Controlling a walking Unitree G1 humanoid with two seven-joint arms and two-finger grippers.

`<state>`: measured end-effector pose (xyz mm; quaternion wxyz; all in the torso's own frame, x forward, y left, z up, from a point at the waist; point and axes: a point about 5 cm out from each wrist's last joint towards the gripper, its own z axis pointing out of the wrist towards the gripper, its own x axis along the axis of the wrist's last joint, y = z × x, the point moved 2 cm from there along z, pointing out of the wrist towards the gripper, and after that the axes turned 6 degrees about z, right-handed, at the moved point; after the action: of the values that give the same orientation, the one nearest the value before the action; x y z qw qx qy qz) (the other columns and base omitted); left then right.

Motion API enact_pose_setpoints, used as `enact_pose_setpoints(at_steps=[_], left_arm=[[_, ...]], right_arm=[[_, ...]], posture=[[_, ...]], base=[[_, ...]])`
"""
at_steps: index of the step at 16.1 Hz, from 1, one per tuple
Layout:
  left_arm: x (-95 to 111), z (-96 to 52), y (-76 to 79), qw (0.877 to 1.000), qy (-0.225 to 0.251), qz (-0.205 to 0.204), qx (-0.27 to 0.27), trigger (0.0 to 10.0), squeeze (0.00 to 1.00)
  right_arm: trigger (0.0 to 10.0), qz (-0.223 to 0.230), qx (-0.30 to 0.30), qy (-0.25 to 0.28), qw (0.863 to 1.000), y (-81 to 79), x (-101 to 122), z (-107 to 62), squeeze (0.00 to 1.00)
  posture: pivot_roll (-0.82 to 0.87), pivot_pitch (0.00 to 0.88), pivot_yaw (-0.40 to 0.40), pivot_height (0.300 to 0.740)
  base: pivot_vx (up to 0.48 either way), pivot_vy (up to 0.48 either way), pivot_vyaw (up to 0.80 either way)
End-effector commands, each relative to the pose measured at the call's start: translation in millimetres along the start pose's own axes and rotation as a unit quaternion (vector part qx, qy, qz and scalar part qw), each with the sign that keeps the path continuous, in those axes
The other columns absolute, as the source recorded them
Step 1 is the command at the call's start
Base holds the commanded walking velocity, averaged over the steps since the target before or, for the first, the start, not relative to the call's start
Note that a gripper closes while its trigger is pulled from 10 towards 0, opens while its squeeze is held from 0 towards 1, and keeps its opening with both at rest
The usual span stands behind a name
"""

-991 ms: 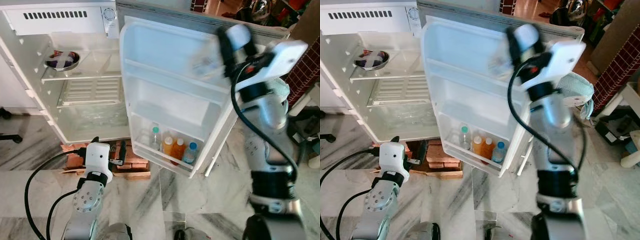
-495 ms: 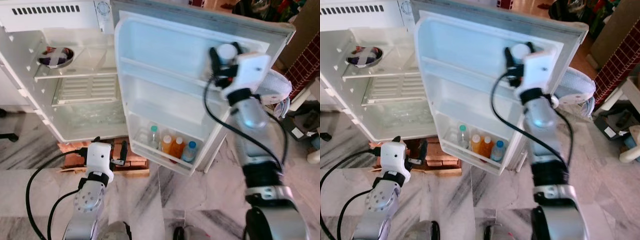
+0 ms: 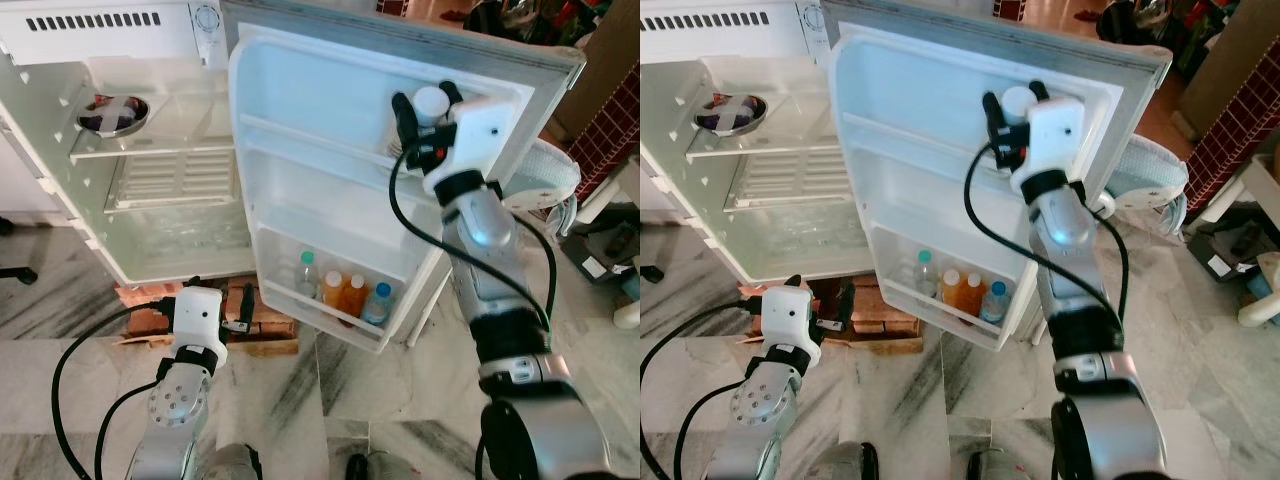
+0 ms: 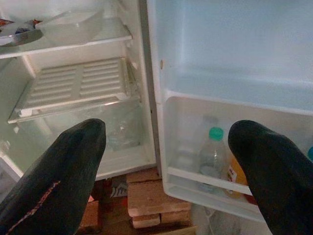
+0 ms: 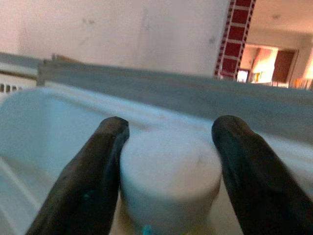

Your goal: Restocking fridge

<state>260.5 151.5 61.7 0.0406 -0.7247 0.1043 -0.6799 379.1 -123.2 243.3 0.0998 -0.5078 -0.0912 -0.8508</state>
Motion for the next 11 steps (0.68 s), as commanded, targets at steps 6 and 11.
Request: enact_pose_setpoints(at_steps=[6, 11], left_arm=[[-0.5, 1.6, 1.7, 1.0, -0.004, 0.005, 0.002, 10.0, 0.0], [-3.0, 2.0, 0.6, 1.0, -0.008, 0.005, 0.004, 10.0, 0.0]], right_arm=[[10.0, 0.011, 0.031, 0.045, 0.998, -21.2, 17.4, 23.0, 1.0], [10.0, 0.001, 0.019, 0.062, 0.998, -26.5, 18.5, 26.7, 1.0]], posture=[[0.12, 0.102, -0.055, 0.74], [0.12, 0.101, -0.056, 0.74]], base=[[0.0, 0.0, 0.0], [0.0, 0.0, 0.0]])
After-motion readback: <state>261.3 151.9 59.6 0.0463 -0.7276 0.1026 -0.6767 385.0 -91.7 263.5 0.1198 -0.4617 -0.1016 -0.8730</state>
